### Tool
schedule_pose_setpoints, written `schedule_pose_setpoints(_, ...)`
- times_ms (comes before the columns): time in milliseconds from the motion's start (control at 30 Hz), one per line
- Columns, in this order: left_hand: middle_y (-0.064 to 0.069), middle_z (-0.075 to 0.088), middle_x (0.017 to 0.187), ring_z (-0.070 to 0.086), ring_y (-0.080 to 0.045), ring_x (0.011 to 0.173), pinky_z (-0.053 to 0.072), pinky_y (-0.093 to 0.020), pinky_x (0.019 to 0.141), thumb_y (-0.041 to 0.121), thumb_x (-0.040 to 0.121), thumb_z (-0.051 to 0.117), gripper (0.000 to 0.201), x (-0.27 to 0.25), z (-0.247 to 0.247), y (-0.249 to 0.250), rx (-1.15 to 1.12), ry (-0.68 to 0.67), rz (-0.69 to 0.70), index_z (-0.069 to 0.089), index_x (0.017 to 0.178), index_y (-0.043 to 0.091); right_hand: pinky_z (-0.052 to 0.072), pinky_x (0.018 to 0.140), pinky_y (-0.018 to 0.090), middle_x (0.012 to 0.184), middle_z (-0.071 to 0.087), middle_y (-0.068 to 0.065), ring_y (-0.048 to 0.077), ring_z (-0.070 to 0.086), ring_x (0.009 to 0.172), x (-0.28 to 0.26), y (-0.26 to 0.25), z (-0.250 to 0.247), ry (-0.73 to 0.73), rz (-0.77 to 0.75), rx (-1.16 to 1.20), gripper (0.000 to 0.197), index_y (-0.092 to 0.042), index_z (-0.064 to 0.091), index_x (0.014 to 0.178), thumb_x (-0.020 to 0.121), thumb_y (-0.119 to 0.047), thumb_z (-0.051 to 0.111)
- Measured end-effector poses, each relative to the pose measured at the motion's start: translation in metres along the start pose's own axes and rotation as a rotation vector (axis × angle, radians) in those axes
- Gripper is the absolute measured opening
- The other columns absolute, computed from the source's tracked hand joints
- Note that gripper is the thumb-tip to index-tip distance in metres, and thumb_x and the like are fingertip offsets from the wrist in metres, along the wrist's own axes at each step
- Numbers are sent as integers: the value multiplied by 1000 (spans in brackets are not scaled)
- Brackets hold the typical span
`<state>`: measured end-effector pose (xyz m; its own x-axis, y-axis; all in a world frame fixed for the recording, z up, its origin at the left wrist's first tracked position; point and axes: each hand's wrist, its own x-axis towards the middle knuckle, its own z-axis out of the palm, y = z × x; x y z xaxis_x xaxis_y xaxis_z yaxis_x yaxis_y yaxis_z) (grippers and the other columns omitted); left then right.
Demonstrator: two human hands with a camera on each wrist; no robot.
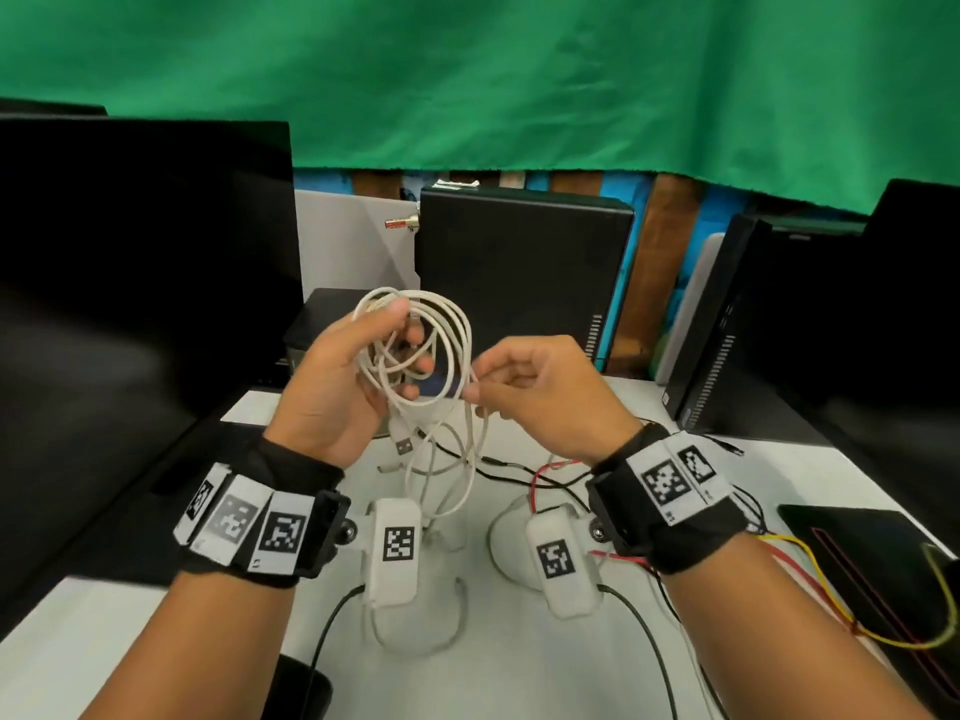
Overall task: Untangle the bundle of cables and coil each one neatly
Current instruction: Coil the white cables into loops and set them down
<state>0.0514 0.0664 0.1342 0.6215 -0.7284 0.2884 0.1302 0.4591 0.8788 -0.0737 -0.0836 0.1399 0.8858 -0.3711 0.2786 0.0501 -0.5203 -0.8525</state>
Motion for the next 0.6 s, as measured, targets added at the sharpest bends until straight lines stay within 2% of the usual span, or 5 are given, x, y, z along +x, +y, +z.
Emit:
schedule_pose_setpoints(100, -10, 59, 86, 56, -22, 73, 40, -33, 66, 47, 97, 53, 39, 4, -9, 3, 43, 36, -7, 61, 97, 9, 56, 61, 23, 70, 70, 6, 14, 65, 61, 0, -1, -9, 17, -1, 7, 5, -11, 73, 87, 91, -11, 70)
schedule_pose_setpoints(233, -1, 56, 70, 52, -14, 55, 44, -20, 45, 40, 92, 58, 28, 7, -25, 8, 108, 132, 15, 61, 91, 12, 41, 43, 23, 56, 54, 1, 10, 47, 44, 7, 4, -32, 241, -11, 89, 18, -13, 65, 80, 96, -7, 61)
schedule_pose_setpoints(333, 2, 58, 68, 61, -15, 60, 52, -26, 55, 39, 93, 58, 24, 9, -34, 9, 176, 229, 20, 62, 85, 16, 34, 43, 19, 56, 50, -4, 5, 41, 46, 16, 11, -53, 454, -38, 87, 21, -18, 64, 76, 95, -9, 61)
schedule_pose_setpoints(467, 5, 66, 76, 73, -14, 73, 51, -24, 51, 43, 99, 53, 25, 9, -41, 8, 226, 356, -2, 64, 96, 20, 33, 47, 15, 54, 50, -13, 1, 41, 49, 23, 13, -80, 612, -97, 74, 21, -22, 65, 73, 93, -15, 64)
schedule_pose_setpoints(600, 2, 73, 80, 74, -16, 69, 52, -25, 53, 43, 102, 48, 31, 10, -42, 2, 374, 406, 17, 65, 90, 20, 35, 46, 15, 46, 53, -16, -3, 44, 44, 21, 5, -97, 719, -149, 119, 23, -19, 61, 74, 96, -11, 60)
